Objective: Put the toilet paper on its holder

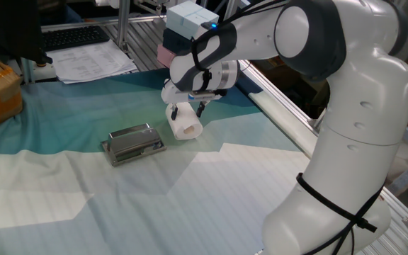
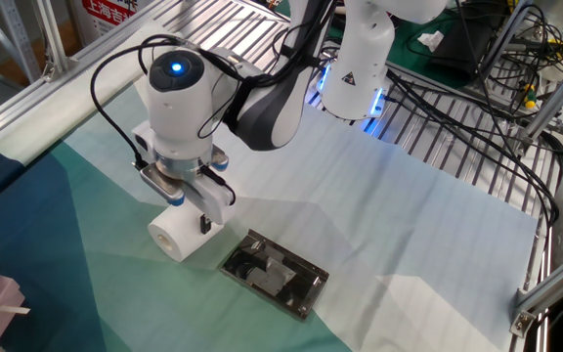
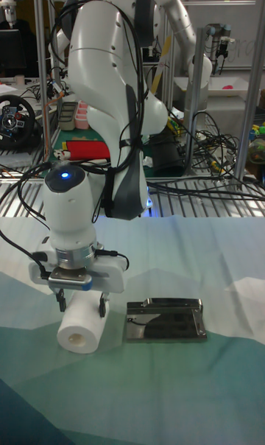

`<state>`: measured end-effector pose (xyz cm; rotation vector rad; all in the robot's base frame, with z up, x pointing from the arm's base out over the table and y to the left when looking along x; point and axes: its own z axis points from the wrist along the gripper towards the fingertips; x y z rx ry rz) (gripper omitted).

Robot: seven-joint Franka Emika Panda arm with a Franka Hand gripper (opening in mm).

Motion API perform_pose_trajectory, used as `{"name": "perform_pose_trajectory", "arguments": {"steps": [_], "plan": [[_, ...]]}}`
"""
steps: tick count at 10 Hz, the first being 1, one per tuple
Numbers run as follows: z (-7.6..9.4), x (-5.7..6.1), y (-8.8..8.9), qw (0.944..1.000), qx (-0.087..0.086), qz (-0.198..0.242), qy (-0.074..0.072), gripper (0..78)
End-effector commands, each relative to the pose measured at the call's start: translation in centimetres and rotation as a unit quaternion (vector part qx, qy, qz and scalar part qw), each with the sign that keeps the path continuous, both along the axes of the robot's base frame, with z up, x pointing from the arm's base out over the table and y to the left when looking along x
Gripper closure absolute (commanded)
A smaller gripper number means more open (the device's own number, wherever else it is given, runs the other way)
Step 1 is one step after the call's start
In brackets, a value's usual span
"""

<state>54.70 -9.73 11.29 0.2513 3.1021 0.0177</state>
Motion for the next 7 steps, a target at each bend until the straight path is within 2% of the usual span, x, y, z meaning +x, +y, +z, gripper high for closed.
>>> {"name": "perform_pose_trajectory", "arguments": {"steps": [1,3,7], "plan": [[-0.60,-0.11,-0.26,1.0000,0.001,-0.006,-0.006,0.1],[-0.75,-0.15,-0.30,0.9999,0.000,-0.009,-0.011,0.1],[-0.65,-0.13,-0.27,0.9997,-0.003,-0.020,-0.011,0.1]]}}
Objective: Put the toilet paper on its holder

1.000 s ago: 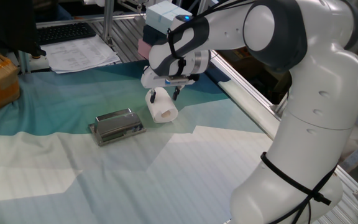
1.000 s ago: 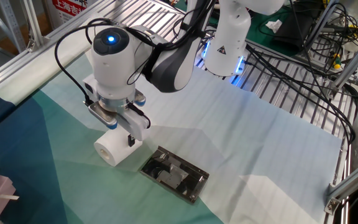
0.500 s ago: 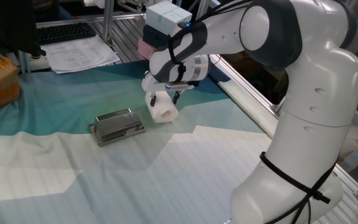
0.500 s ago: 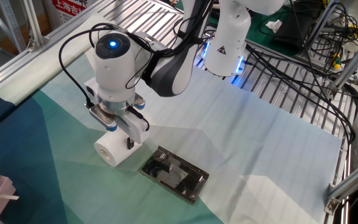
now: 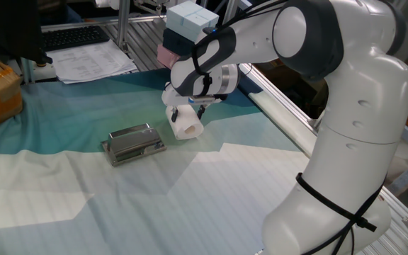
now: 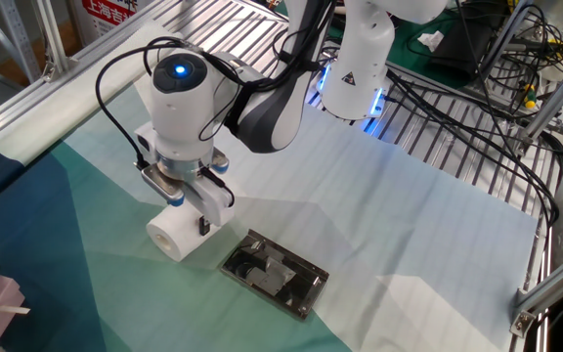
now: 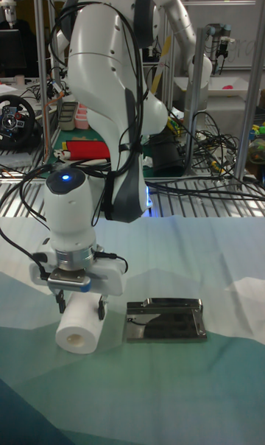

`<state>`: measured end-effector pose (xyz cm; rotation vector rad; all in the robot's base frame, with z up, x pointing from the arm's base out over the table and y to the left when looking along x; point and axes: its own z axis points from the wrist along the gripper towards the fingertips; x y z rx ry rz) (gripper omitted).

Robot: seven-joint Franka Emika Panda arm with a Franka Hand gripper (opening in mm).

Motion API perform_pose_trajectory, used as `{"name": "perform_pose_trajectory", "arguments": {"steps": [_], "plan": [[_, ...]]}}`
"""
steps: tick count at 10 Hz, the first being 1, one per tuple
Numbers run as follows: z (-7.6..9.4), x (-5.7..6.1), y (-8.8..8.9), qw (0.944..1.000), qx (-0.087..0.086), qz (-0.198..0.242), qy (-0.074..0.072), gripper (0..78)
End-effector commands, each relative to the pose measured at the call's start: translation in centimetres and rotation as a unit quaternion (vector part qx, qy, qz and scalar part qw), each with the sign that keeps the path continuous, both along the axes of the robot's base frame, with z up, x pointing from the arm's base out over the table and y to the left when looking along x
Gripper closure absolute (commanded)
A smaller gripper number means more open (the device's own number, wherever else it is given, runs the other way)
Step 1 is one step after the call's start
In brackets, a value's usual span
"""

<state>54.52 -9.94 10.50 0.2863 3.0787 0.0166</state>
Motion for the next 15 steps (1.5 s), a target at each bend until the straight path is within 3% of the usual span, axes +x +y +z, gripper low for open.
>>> {"name": "perform_pose_trajectory", "arguments": {"steps": [1,2,13,14,15], "plan": [[0.2,0.1,0.0,0.9999,-0.003,-0.012,0.000,0.1],[0.3,0.1,0.0,0.9999,-0.003,-0.014,0.000,76.2],[0.3,0.1,0.0,0.9999,-0.003,-0.014,0.000,76.2],[5.1,0.8,0.7,0.9929,-0.003,-0.114,0.034,76.2],[5.1,0.8,0.7,0.9922,-0.003,-0.120,0.034,76.2]]}}
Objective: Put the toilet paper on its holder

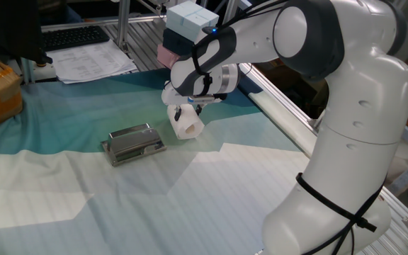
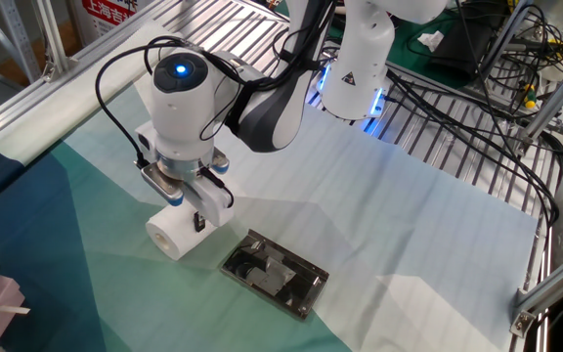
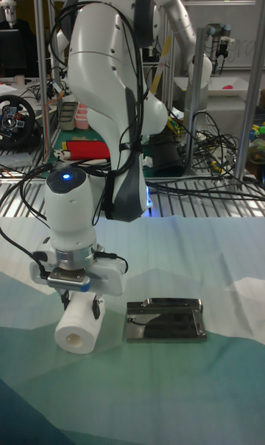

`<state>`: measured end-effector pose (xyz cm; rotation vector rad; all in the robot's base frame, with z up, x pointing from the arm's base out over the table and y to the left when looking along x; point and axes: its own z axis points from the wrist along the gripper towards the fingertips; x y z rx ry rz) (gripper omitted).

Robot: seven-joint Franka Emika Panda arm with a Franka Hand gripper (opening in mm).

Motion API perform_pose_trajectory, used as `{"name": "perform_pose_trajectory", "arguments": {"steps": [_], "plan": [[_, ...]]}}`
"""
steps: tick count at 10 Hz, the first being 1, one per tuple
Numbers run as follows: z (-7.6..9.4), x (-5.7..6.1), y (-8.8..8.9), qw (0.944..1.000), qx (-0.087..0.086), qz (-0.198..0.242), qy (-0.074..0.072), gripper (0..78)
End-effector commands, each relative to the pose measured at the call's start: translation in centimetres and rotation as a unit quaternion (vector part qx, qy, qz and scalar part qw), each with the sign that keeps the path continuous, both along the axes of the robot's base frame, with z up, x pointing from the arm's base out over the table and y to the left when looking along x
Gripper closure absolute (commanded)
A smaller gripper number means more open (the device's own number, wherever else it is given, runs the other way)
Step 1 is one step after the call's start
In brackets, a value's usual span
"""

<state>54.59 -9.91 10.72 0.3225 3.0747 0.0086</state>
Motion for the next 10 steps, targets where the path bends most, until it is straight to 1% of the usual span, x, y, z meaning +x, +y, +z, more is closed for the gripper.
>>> {"name": "perform_pose_trajectory", "arguments": {"steps": [1,3,4,5,6,8,10], "plan": [[4.88,0.72,0.72,0.9929,0.000,-0.115,0.033,76.2],[5.00,0.75,0.74,0.9916,0.000,-0.125,0.033,76.2],[5.11,0.78,0.75,0.9885,0.002,-0.147,0.035,76.2],[5.20,0.79,0.77,0.9841,0.002,-0.174,0.035,76.2],[5.31,0.80,0.81,0.9773,0.003,-0.209,0.034,76.2],[5.38,0.81,0.82,0.9588,0.005,-0.282,0.032,76.2],[5.38,0.80,0.83,0.9425,0.010,-0.333,0.031,76.2]]}}
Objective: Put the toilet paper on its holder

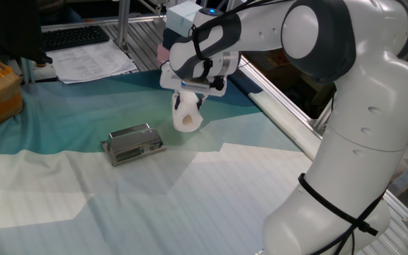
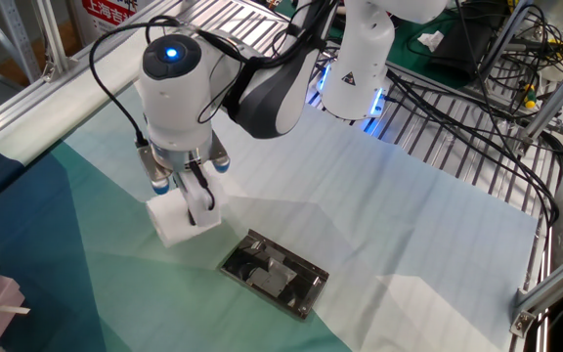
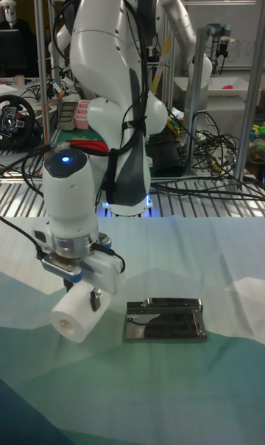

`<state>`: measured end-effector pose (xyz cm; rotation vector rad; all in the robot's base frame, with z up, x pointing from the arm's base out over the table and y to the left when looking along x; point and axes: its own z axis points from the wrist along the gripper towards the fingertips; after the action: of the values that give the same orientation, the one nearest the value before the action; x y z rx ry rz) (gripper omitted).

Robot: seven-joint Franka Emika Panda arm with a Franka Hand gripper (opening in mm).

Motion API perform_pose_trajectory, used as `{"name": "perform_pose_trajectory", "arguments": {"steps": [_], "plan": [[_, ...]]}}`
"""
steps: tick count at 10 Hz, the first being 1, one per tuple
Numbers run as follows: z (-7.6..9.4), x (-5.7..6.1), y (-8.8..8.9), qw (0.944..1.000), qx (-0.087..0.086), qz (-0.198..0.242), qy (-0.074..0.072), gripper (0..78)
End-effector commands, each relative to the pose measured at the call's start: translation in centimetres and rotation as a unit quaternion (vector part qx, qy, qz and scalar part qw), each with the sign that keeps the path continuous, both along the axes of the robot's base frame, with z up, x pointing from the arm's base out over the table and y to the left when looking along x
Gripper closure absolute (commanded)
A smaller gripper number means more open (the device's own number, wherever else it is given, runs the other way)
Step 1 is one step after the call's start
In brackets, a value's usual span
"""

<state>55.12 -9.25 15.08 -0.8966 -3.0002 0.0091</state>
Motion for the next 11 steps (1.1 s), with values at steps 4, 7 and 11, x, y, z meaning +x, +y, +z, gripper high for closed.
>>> {"name": "perform_pose_trajectory", "arguments": {"steps": [4,7,11], "plan": [[1.02,0.27,0.17,0.9707,0.013,-0.240,0.001,76.2],[1.02,0.26,0.19,0.9495,0.037,-0.311,-0.013,76.2],[1.02,0.26,0.21,0.9232,0.048,-0.381,-0.023,76.2]]}}
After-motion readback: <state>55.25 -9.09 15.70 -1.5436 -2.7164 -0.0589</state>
